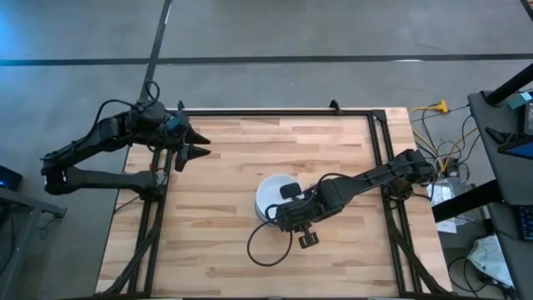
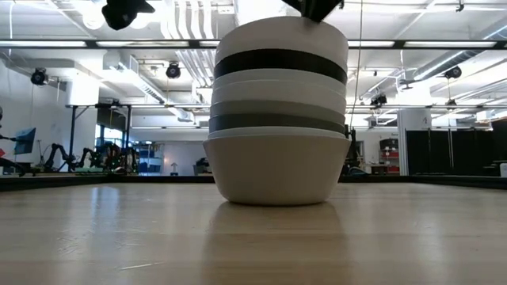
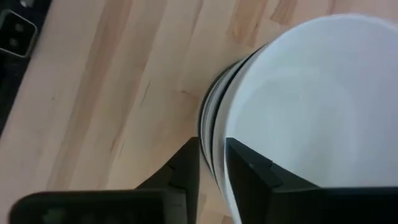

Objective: Nest bowls inside each other
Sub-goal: Stack the white bowl on the top of the white bowl

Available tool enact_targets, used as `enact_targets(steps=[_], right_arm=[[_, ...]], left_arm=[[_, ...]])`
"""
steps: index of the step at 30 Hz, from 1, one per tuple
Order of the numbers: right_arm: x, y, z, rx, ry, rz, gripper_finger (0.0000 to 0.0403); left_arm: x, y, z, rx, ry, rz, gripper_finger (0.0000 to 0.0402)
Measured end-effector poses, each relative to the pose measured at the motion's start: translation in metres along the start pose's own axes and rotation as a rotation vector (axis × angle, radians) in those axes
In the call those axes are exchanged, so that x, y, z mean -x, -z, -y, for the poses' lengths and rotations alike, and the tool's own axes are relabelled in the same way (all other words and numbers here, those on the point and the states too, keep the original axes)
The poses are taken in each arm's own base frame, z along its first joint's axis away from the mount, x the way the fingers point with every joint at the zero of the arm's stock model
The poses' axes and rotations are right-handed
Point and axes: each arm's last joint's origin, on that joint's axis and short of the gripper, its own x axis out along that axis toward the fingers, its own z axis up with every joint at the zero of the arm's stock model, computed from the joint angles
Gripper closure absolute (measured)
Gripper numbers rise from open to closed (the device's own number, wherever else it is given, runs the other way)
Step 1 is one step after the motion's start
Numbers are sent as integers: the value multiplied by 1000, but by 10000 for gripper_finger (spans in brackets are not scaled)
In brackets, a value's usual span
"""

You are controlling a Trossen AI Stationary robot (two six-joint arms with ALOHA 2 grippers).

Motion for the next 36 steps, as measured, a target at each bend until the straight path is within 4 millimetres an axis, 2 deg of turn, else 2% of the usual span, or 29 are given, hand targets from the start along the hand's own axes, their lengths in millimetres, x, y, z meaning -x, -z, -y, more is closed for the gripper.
enact_targets(steps=[5,9,13,19,25,29,36], right_arm=[[15,-2,1,0,1,44,303],[33,-3,3,-17,2,95,296],[55,2,4,-112,-3,154,304],[74,25,6,-303,-5,238,324],[59,63,2,-443,-51,485,353],[42,97,2,-569,-96,658,373],[11,144,4,-769,-103,986,393]], left_arm=[[-3,0,-1,3,-2,-9,224],[-10,5,-3,43,-2,-31,224],[-30,15,-9,167,56,-45,224],[-73,20,-8,232,339,44,224],[-101,9,8,185,515,211,224],[-119,5,17,179,530,204,235],[-153,3,32,171,550,121,318]])
